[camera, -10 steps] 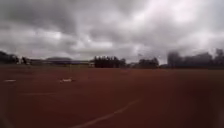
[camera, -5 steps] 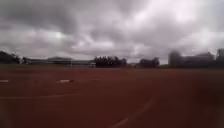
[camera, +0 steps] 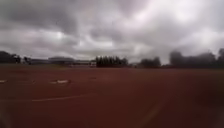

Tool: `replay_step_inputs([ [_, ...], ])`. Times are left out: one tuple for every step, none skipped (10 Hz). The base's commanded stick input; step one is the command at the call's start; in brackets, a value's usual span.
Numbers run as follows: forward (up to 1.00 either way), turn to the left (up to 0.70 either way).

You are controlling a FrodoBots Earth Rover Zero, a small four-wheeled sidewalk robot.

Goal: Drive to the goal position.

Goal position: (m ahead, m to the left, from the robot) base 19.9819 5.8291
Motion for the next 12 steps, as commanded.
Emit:
replay_step_inputs([
  [0.70,0.00],
  [0.70,0.00],
  [0.70,0.00],
  [0.70,0.00],
  [0.70,0.00],
  [0.70,0.00],
  [0.70,0.00],
  [0.70,0.00],
  [0.70,0.00],
  [0.70,0.00],
  [0.70,0.00],
  [0.70,0.00],
])
